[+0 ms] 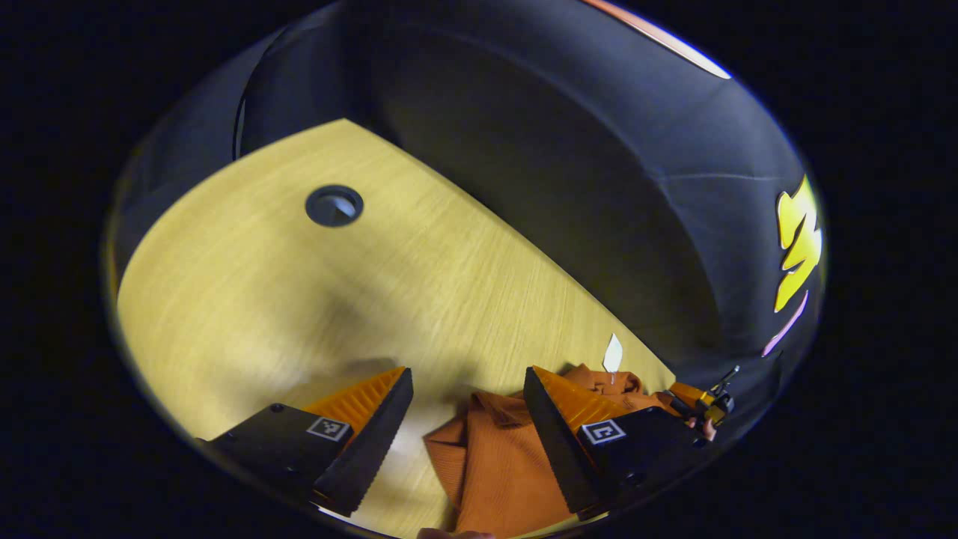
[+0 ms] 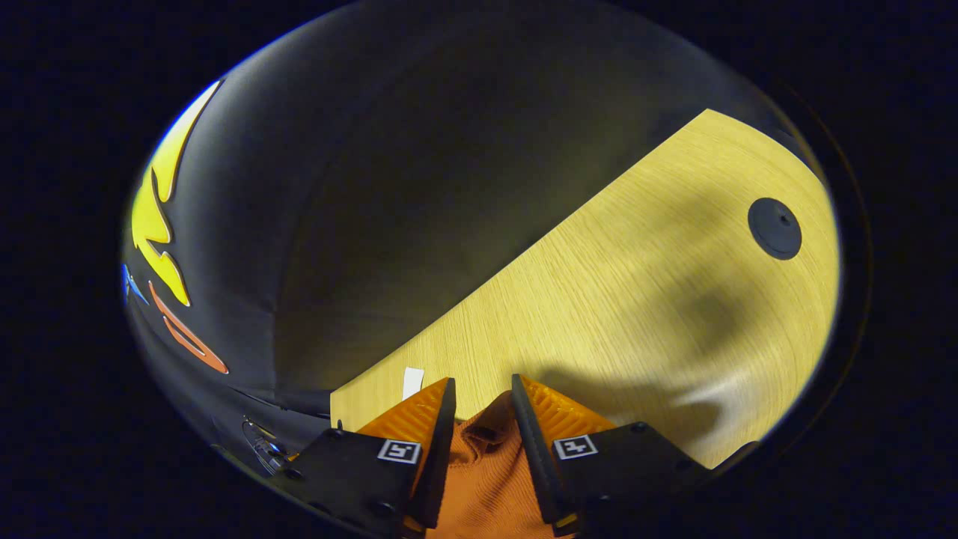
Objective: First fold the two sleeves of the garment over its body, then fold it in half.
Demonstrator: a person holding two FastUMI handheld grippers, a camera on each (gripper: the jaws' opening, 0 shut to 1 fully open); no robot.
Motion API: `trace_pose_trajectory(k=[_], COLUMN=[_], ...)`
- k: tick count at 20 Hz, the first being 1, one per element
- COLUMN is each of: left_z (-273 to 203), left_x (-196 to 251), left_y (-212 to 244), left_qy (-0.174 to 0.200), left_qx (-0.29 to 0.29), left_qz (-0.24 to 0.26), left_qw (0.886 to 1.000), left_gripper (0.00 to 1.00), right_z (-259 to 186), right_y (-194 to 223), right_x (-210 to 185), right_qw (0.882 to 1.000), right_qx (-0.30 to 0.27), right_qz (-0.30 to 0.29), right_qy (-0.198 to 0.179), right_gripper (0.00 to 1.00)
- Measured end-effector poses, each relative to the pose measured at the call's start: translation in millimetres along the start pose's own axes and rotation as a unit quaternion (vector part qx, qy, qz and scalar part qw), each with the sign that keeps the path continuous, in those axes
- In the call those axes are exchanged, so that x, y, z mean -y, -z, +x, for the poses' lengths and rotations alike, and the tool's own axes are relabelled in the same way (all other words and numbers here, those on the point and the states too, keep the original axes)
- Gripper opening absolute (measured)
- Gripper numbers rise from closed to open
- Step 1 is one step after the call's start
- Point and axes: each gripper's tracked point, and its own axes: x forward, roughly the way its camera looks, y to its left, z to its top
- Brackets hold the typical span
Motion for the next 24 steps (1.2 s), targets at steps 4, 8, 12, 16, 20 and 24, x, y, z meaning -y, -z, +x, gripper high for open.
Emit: trace_pose_trajectory(k=[4, 8, 12, 16, 20, 24], left_z=[-37, -109, -207, -311, -402, -477], left_x=[5, 35, 83, 124, 154, 172], left_y=[-18, -29, -17, 23, 86, 151], left_qy=[-0.035, -0.056, -0.053, -0.04, -0.028, -0.013], left_qx=[0.053, 0.145, 0.238, 0.319, 0.381, 0.421], left_qz=[0.018, 0.039, 0.074, 0.11, 0.161, 0.198], left_qw=[0.998, 0.987, 0.967, 0.94, 0.91, 0.885], left_gripper=[0.99, 0.99, 0.99, 0.99, 0.98, 0.98], right_z=[-24, -83, -175, -294, -401, -472], right_y=[-20, -18, 16, 61, 137, 202], right_x=[-16, -43, -93, -148, -168, -166], right_qw=[0.997, 0.982, 0.963, 0.927, 0.889, 0.87], right_qx=[0.06, 0.112, 0.164, 0.252, 0.316, 0.343], right_qz=[-0.042, -0.147, -0.215, -0.278, -0.332, -0.353], right_qy=[0.006, 0.024, 0.01, -0.003, -0.004, -0.009], right_gripper=[0.86, 0.95, 0.95, 0.95, 0.97, 0.93])
